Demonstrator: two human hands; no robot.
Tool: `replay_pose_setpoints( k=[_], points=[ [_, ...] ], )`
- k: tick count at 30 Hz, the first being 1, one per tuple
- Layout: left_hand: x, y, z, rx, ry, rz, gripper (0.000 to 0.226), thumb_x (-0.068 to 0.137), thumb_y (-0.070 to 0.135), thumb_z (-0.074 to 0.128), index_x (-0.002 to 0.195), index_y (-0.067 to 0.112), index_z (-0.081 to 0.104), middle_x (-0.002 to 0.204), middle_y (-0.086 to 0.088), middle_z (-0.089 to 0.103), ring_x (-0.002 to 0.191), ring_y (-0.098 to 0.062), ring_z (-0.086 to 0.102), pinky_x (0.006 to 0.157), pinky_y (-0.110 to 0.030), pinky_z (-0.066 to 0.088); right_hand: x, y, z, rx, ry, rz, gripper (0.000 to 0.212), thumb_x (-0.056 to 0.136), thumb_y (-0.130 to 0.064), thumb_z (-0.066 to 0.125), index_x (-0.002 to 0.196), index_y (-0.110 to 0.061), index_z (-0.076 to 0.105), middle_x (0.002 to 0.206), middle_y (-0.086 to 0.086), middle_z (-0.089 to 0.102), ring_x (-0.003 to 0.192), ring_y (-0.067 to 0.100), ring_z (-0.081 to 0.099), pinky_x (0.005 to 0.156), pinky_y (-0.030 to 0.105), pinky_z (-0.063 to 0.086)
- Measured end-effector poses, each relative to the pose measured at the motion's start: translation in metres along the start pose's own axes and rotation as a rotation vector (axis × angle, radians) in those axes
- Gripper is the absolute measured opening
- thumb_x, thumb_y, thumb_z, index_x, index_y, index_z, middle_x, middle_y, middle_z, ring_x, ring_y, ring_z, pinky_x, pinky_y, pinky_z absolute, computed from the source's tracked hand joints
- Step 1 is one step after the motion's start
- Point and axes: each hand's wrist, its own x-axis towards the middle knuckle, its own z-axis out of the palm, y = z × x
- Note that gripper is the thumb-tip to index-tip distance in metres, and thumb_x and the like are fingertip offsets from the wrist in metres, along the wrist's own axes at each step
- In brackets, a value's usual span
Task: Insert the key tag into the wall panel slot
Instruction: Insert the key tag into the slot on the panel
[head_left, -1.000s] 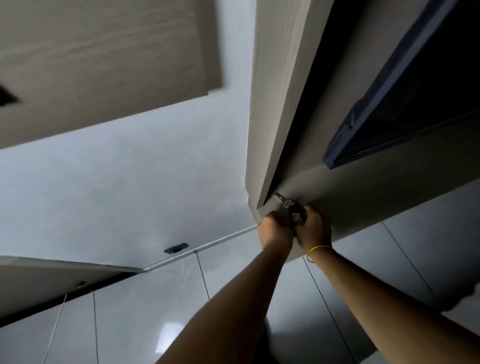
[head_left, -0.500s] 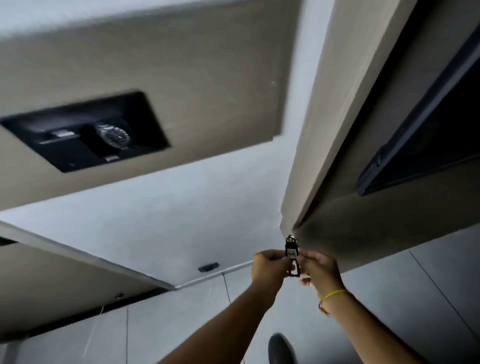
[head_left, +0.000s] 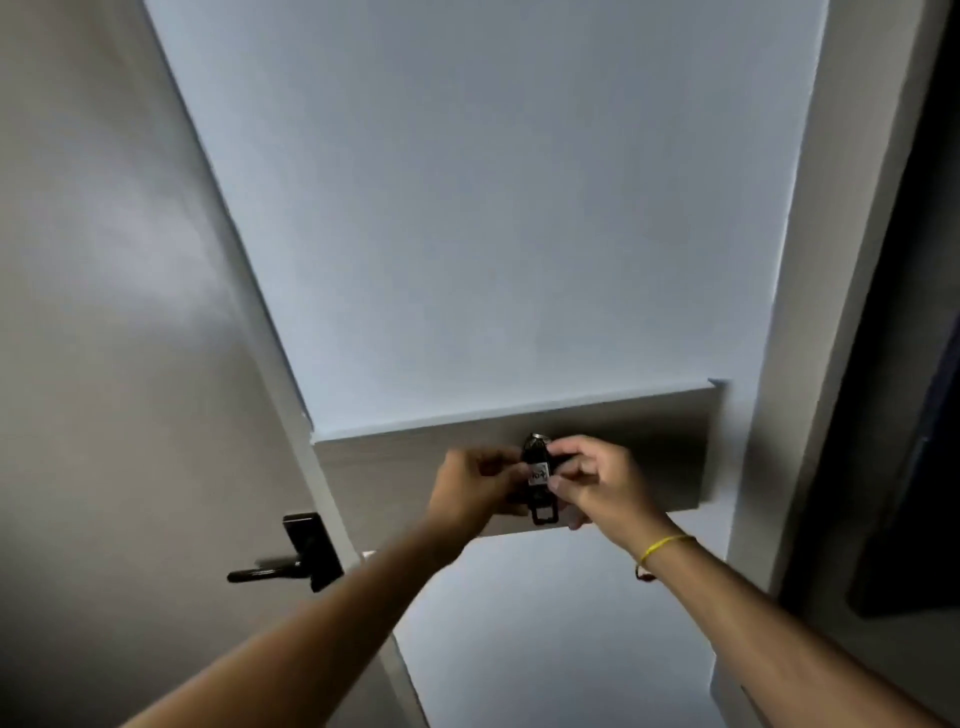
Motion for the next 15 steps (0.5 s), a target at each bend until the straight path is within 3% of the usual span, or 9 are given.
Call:
replay_pose_setpoints(
  k=[4,10,15],
  points=[
    [0.019,0.043,-0.040,0.035,0.018,0.084,0.014,0.098,0.002,0.066,0.097,0.008,0.079,0.083,-0.007,0.079,0.076,-0.017,0.078,0.064,-0.033,0.065,0.034,-0.046,0.019,-0.061,0.018,-0.090,0.015,0.093,-0.006,0.071,0.104,-0.016,0.073,0.088,0.009,0.078,0.057,0.018,0.072,0.040,0.029,0.053],
    [0.046,0.056,-0.077,0.070,-0.022,0.100,0.013,0.098,0.002,0.066,0.101,0.002,0.080,0.077,-0.006,0.079,0.069,-0.017,0.072,0.071,-0.030,0.065,0.072,-0.077,0.030,-0.103,0.003,-0.115,0.010,0.092,-0.006,0.073,0.090,-0.015,0.076,0.076,0.009,0.076,0.060,0.017,0.075,0.042,0.029,0.056],
    [0.058,0.042,-0.081,0.037,-0.058,0.087,0.016,0.098,0.003,0.068,0.107,-0.002,0.079,0.087,-0.013,0.080,0.073,-0.016,0.074,0.075,-0.026,0.065,0.088,-0.072,0.033,-0.128,-0.058,-0.107,0.011,0.090,-0.006,0.075,0.087,-0.017,0.075,0.077,0.006,0.075,0.060,0.014,0.072,0.041,0.027,0.056]
  ],
)
